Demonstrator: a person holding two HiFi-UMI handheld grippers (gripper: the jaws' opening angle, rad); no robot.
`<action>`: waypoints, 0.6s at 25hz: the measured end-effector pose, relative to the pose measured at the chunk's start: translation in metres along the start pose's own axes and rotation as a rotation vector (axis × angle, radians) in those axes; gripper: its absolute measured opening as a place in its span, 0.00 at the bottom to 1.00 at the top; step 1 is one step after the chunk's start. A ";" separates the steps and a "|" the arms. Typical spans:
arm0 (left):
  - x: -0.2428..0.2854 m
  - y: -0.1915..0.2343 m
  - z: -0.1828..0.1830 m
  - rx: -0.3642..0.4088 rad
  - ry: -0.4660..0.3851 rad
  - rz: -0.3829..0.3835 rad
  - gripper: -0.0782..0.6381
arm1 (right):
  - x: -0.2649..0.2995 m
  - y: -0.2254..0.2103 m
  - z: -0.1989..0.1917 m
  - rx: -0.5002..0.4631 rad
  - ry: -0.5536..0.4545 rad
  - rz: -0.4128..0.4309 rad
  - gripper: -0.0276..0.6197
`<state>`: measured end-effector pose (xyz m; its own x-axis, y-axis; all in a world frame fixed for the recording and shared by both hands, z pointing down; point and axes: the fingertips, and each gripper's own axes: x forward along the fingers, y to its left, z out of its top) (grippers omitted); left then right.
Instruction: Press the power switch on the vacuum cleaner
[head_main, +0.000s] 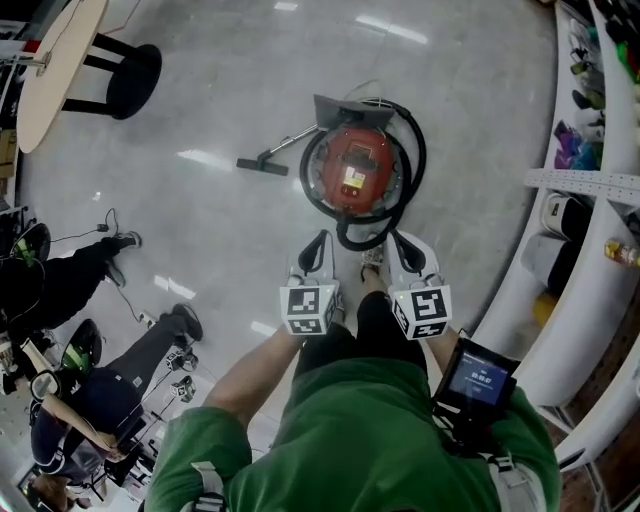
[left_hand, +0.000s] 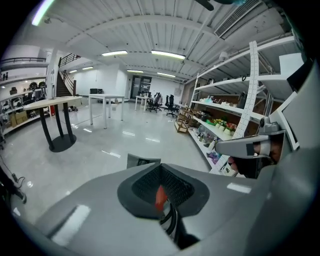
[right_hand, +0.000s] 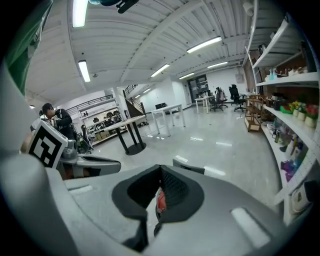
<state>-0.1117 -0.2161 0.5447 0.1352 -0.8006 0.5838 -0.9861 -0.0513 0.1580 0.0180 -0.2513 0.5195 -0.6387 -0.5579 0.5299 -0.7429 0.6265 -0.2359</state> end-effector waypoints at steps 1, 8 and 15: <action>0.005 -0.001 -0.004 0.004 0.009 0.000 0.12 | 0.003 -0.002 -0.003 -0.001 0.004 0.005 0.05; 0.040 0.002 -0.030 0.027 0.066 0.014 0.12 | 0.032 -0.019 -0.031 -0.012 0.042 0.029 0.05; 0.080 0.011 -0.060 0.054 0.115 0.010 0.12 | 0.062 -0.033 -0.060 -0.007 0.079 0.049 0.05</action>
<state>-0.1060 -0.2448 0.6415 0.1321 -0.7278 0.6729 -0.9908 -0.0782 0.1100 0.0149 -0.2744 0.6091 -0.6562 -0.4823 0.5804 -0.7096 0.6559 -0.2573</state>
